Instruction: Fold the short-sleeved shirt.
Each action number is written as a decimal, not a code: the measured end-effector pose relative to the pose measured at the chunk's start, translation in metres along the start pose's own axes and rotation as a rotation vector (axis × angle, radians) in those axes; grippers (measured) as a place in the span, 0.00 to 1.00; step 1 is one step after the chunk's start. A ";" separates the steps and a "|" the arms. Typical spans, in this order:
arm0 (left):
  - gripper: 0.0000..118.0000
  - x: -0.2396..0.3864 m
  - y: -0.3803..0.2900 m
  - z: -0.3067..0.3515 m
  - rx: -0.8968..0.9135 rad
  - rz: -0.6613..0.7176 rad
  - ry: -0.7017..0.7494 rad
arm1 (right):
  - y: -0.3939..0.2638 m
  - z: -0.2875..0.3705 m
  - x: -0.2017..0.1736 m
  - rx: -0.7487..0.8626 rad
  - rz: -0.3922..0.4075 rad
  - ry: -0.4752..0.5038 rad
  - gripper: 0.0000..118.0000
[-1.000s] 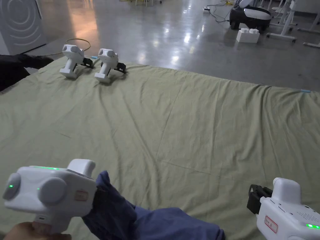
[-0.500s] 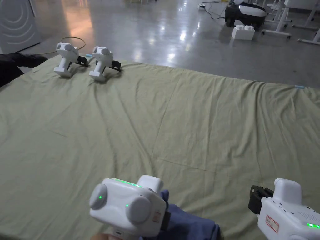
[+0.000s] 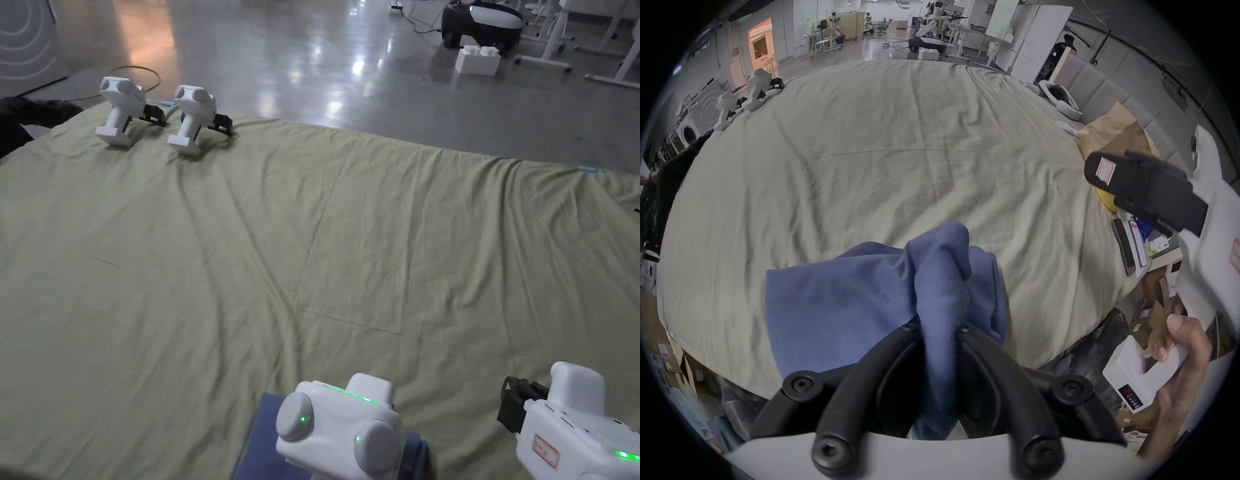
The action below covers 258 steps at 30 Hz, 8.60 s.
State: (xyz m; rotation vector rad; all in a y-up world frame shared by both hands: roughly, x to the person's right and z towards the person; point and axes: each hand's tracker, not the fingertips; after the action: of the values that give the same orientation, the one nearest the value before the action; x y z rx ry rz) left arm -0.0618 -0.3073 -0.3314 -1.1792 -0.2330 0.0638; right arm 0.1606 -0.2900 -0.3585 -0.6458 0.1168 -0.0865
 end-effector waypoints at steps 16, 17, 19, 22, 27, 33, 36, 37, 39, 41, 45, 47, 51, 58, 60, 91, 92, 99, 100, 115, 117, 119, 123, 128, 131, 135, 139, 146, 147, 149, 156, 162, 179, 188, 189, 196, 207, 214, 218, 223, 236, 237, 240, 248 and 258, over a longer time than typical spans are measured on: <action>0.29 -0.065 0.007 0.008 0.045 0.265 -0.279 | -0.003 0.004 0.004 -0.005 -0.012 0.000 0.04; 0.18 -0.066 0.006 0.003 0.033 0.273 -0.285 | -0.003 0.005 0.004 -0.005 -0.011 -0.002 0.04; 0.18 -0.060 0.001 -0.009 -0.022 0.254 -0.318 | -0.004 0.007 0.005 -0.004 -0.009 -0.005 0.04; 0.17 -0.049 -0.008 -0.021 -0.047 0.223 -0.343 | -0.006 0.007 0.008 -0.010 -0.011 -0.009 0.04; 0.16 -0.040 -0.015 -0.044 0.045 0.197 -0.379 | -0.010 0.006 0.012 -0.025 -0.027 -0.009 0.04; 0.09 -0.030 -0.023 -0.072 0.057 0.191 -0.344 | -0.011 0.005 0.009 -0.023 -0.024 -0.008 0.04; 0.09 -0.031 -0.022 -0.065 0.061 0.183 -0.347 | -0.009 0.008 0.004 -0.006 -0.003 -0.005 0.04; 0.09 -0.032 -0.019 -0.060 0.054 0.165 -0.349 | -0.007 0.010 0.002 0.014 0.008 -0.005 0.04; 0.08 -0.038 -0.016 -0.035 0.133 0.121 -0.363 | 0.000 0.016 -0.004 0.057 0.038 -0.011 0.04; 0.08 -0.046 -0.011 -0.004 0.288 0.049 -0.374 | 0.006 0.024 -0.012 0.132 0.074 -0.033 0.04; 0.08 -0.065 0.006 0.054 0.571 -0.053 -0.180 | 0.022 0.034 -0.030 0.261 0.130 -0.052 0.04; 0.08 -0.075 0.015 0.075 0.698 -0.062 -0.083 | 0.029 0.039 -0.038 0.322 0.142 -0.055 0.04; 0.08 -0.092 0.023 0.111 0.980 -0.075 0.117 | 0.043 0.051 -0.052 0.444 0.143 -0.072 0.04; 0.07 -0.107 0.015 0.133 1.124 -0.016 0.362 | 0.056 0.068 -0.063 0.563 0.136 -0.136 0.04; 0.07 -0.112 0.012 0.130 1.133 -0.001 0.384 | 0.055 0.072 -0.063 0.585 0.139 -0.143 0.04; 0.08 -0.184 -0.054 0.069 0.561 0.126 -0.074 | -0.135 -0.009 -0.092 -0.122 0.158 0.113 0.04; 0.10 -0.188 -0.053 0.062 0.521 0.149 -0.114 | -0.134 -0.011 -0.090 -0.128 0.148 0.119 0.04; 0.67 -0.221 -0.049 0.016 0.285 0.251 -0.387 | -0.134 -0.010 -0.086 -0.132 0.142 0.140 0.04; 0.73 -0.226 -0.048 0.008 0.259 0.278 -0.412 | -0.134 -0.010 -0.086 -0.132 0.145 0.140 0.04; 0.77 -0.206 -0.047 -0.080 -0.005 0.492 -0.885 | -0.137 -0.012 -0.080 -0.125 0.139 0.166 0.04; 0.71 -0.199 -0.044 -0.078 0.007 0.426 -0.818 | -0.136 -0.011 -0.078 -0.127 0.135 0.169 0.04; 0.46 -0.205 -0.046 -0.082 0.013 0.430 -0.786 | -0.135 -0.011 -0.076 -0.132 0.117 0.178 0.04; 0.32 -0.222 -0.057 -0.095 0.020 0.492 -0.837 | -0.136 -0.011 -0.082 -0.123 0.134 0.179 0.04; 0.29 -0.217 -0.055 -0.079 0.042 0.507 -0.840 | -0.130 -0.007 -0.095 -0.108 0.218 0.129 0.04; 0.29 -0.211 -0.047 -0.042 0.067 0.499 -0.872 | -0.106 0.003 -0.099 -0.031 0.237 0.115 0.04; 0.29 -0.255 -0.040 -0.018 0.107 0.458 -0.830 | -0.055 0.006 -0.094 0.071 0.241 0.103 0.04; 0.29 -0.302 -0.029 0.023 0.126 0.472 -0.809 | 0.003 0.002 -0.085 0.181 0.214 0.071 0.04; 0.29 -0.401 -0.010 0.080 0.127 0.464 -0.636 | 0.070 -0.004 -0.066 0.289 0.163 0.009 0.04; 0.29 -0.407 -0.007 0.089 0.118 0.459 -0.605 | 0.075 -0.003 -0.063 0.298 0.154 0.004 0.04; 0.29 -0.435 -0.003 0.105 0.098 0.457 -0.535 | 0.084 -0.001 -0.055 0.315 0.142 -0.011 0.04; 0.29 -0.492 0.007 0.158 0.100 0.532 -0.305 | 0.094 0.005 -0.028 0.330 0.120 -0.070 0.04; 0.29 -0.520 0.003 0.139 0.024 0.620 -0.126 | 0.085 0.003 -0.015 0.304 0.099 -0.099 0.04; 0.63 -0.536 -0.009 0.177 0.097 0.637 0.325 | 0.078 -0.001 -0.016 0.245 0.067 -0.035 0.04; 0.63 -0.455 0.002 0.192 0.322 0.384 0.443 | 0.068 0.002 -0.027 0.239 0.071 -0.004 0.04; 0.63 -0.441 0.003 0.189 0.349 0.349 0.424 | 0.068 0.002 -0.028 0.239 0.072 -0.001 0.04; 0.63 -0.325 0.011 0.142 0.577 0.121 0.268 | 0.059 -0.003 -0.037 0.248 0.083 0.001 0.04; 0.57 -0.166 0.030 0.104 0.963 0.089 0.238 | 0.057 0.002 -0.045 0.337 0.089 -0.069 0.04; 0.08 -0.125 0.041 0.094 0.997 0.031 0.258 | 0.055 0.013 -0.045 0.380 0.073 -0.079 0.04; 0.03 -0.108 0.045 0.092 1.023 -0.020 0.278 | 0.053 0.018 -0.046 0.392 0.068 -0.078 0.04; 0.03 -0.101 0.045 0.091 1.044 -0.072 0.300 | 0.050 0.019 -0.047 0.404 0.078 -0.072 0.04; 0.03 -0.099 0.037 0.086 1.042 -0.073 0.311 | 0.050 0.022 -0.049 0.422 0.073 -0.073 0.04; 0.03 -0.099 0.037 0.086 1.038 -0.070 0.305 | 0.050 0.022 -0.049 0.422 0.077 -0.074 0.04; 0.03 -0.100 0.036 0.085 1.032 -0.059 0.300 | 0.052 0.023 -0.050 0.426 0.086 -0.070 0.04; 0.03 -0.103 0.036 0.086 1.026 -0.040 0.315 | 0.054 0.023 -0.051 0.429 0.098 -0.077 0.05; 0.61 -0.110 0.038 0.083 0.993 -0.039 0.306 | 0.059 0.021 -0.051 0.426 0.113 -0.088 0.71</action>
State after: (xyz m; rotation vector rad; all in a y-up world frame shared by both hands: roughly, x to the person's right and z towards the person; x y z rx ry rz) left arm -0.1841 -0.2362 -0.3527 -0.1856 0.0584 -0.0365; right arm 0.1156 -0.2244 -0.3732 -0.2167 0.0471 0.0271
